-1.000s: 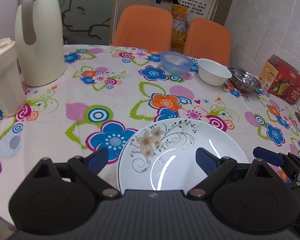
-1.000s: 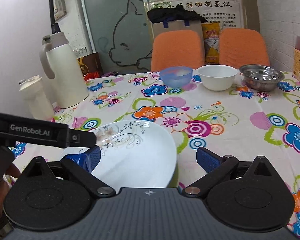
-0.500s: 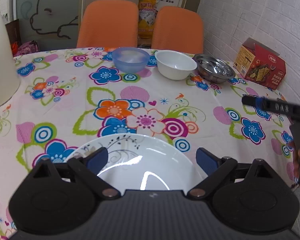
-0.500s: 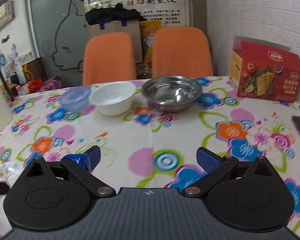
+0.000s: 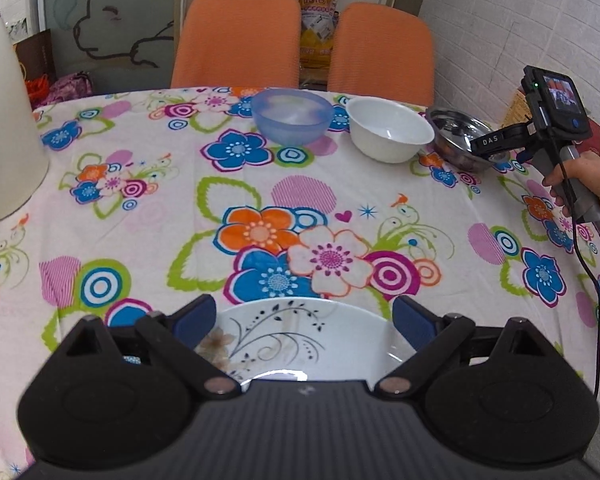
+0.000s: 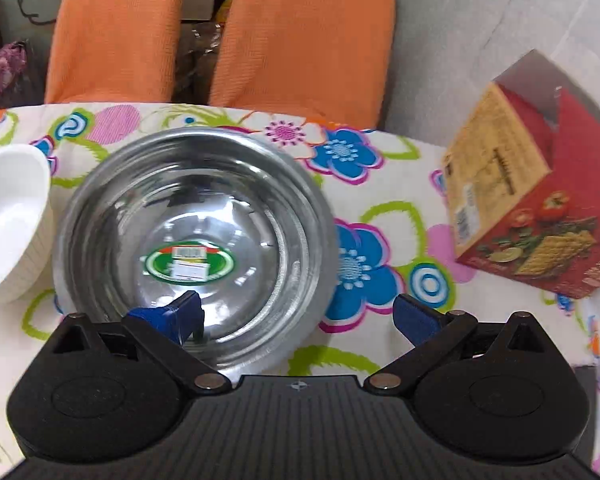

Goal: Organize plates and bowls
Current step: 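Move the right gripper toward the steel bowl while the left gripper holds the plate, then grasp the rim of the steel bowl with both grippers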

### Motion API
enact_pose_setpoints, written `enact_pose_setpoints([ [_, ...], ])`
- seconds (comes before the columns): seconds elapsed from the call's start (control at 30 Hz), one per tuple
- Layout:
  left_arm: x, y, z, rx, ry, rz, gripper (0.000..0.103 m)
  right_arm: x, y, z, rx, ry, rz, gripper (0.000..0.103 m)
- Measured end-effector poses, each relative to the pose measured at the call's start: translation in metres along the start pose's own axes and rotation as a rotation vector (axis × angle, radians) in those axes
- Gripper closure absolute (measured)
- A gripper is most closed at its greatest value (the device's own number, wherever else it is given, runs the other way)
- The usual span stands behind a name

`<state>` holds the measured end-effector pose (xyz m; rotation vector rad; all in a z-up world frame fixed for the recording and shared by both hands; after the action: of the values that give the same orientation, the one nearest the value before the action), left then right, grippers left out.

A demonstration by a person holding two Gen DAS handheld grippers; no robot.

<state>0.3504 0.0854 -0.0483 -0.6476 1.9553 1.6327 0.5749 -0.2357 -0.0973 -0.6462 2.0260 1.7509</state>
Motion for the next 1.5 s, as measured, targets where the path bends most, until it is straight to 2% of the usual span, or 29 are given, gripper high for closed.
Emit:
enact_pose_setpoints([
  [0.1, 0.0, -0.005, 0.006, 0.007, 0.027, 0.009, 0.009, 0.004, 0.004, 0.001, -0.007, 0.011, 0.028, 0.013],
  [0.23, 0.001, -0.002, 0.001, 0.033, 0.027, 0.003, 0.009, 0.016, 0.014, 0.01, -0.026, 0.087, 0.086, 0.013],
  [0.43, 0.0, 0.012, -0.016, 0.055, -0.015, -0.025, 0.009, 0.052, 0.042, 0.02, -0.129, 0.158, 0.127, 0.013],
  [0.5, -0.002, 0.014, -0.023, 0.069, -0.024, -0.024, 0.009, 0.057, 0.058, 0.017, -0.126, 0.143, 0.066, 0.013],
  [0.57, -0.008, 0.013, -0.031, 0.08, -0.026, -0.02, 0.008, 0.058, 0.08, 0.008, -0.116, 0.083, -0.039, 0.013],
  [0.67, -0.027, 0.005, -0.047, 0.114, -0.01, -0.021, 0.007, 0.066, 0.11, -0.004, -0.125, -0.011, -0.204, 0.013],
  [0.73, -0.045, -0.007, -0.062, 0.144, 0.01, -0.011, 0.007, 0.075, 0.118, -0.006, -0.146, -0.045, -0.271, 0.013],
  [0.83, -0.074, -0.035, -0.09, 0.18, 0.029, 0.003, 0.007, 0.086, 0.112, -0.005, -0.174, -0.061, -0.303, 0.013],
  [1.0, -0.104, -0.097, -0.137, 0.132, -0.005, 0.036, 0.006, 0.088, 0.092, -0.003, -0.202, -0.026, -0.302, 0.013],
  [1.2, -0.111, -0.158, -0.149, 0.066, 0.074, 0.109, 0.006, 0.072, 0.06, -0.004, -0.207, 0.016, -0.251, 0.013],
  [1.33, -0.109, -0.177, -0.148, 0.063, 0.137, 0.151, 0.006, 0.073, 0.038, 0.001, -0.227, 0.05, -0.214, 0.013],
  [1.5, -0.109, -0.182, -0.157, 0.005, 0.088, 0.135, 0.007, 0.073, 0.031, 0.0, -0.28, 0.033, -0.218, 0.012],
])
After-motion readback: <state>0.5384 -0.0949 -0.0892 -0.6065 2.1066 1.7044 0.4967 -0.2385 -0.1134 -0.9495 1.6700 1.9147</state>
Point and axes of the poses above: each gripper's, at about its wrist camera, not at the fingertips, and y roughly against the way its jaws point, z to its left, x to its underside, the point moved 5 cm from there along -y, roughly the way its jaws point
